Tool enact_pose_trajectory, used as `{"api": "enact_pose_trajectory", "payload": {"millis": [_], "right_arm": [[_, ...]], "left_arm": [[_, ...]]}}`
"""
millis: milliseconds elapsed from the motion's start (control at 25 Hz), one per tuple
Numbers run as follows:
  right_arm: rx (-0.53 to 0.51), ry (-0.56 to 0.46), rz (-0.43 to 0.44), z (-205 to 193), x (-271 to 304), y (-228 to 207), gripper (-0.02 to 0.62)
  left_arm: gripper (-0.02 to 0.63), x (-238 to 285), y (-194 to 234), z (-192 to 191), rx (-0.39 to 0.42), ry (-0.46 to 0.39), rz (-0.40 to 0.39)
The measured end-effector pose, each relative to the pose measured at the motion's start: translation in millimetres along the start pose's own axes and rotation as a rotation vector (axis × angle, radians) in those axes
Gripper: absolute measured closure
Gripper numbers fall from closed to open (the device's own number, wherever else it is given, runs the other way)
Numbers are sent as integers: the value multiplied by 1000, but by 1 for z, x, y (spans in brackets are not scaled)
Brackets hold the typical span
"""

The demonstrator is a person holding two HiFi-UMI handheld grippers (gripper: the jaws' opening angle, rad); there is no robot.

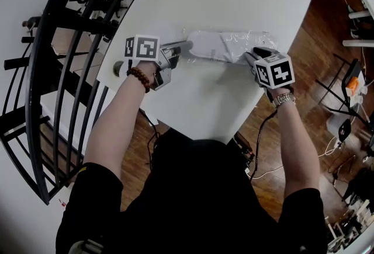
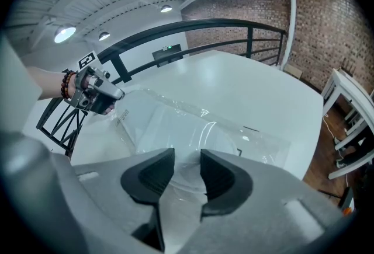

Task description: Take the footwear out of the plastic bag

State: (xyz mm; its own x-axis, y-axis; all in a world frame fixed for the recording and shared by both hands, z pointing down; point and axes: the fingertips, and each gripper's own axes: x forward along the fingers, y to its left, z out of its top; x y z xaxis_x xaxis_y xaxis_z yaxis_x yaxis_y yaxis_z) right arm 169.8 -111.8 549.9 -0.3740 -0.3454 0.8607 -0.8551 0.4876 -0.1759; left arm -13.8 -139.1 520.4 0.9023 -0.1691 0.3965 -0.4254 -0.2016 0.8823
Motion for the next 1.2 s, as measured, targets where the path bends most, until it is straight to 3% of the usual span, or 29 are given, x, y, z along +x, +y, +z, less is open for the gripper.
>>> {"api": "enact_pose_trajectory", "payload": {"millis": [160, 440, 1200], "right_arm": [[3, -3, -4, 1, -1, -1, 466], [19, -24, -21, 3, -5, -4, 479], [68, 23, -129, -11, -8, -25, 494]], "left_arm": [[555, -1, -1, -5, 40, 16, 11], [563, -24, -2, -3, 35, -31, -1], [563, -126, 20, -13, -33, -254, 23]]}}
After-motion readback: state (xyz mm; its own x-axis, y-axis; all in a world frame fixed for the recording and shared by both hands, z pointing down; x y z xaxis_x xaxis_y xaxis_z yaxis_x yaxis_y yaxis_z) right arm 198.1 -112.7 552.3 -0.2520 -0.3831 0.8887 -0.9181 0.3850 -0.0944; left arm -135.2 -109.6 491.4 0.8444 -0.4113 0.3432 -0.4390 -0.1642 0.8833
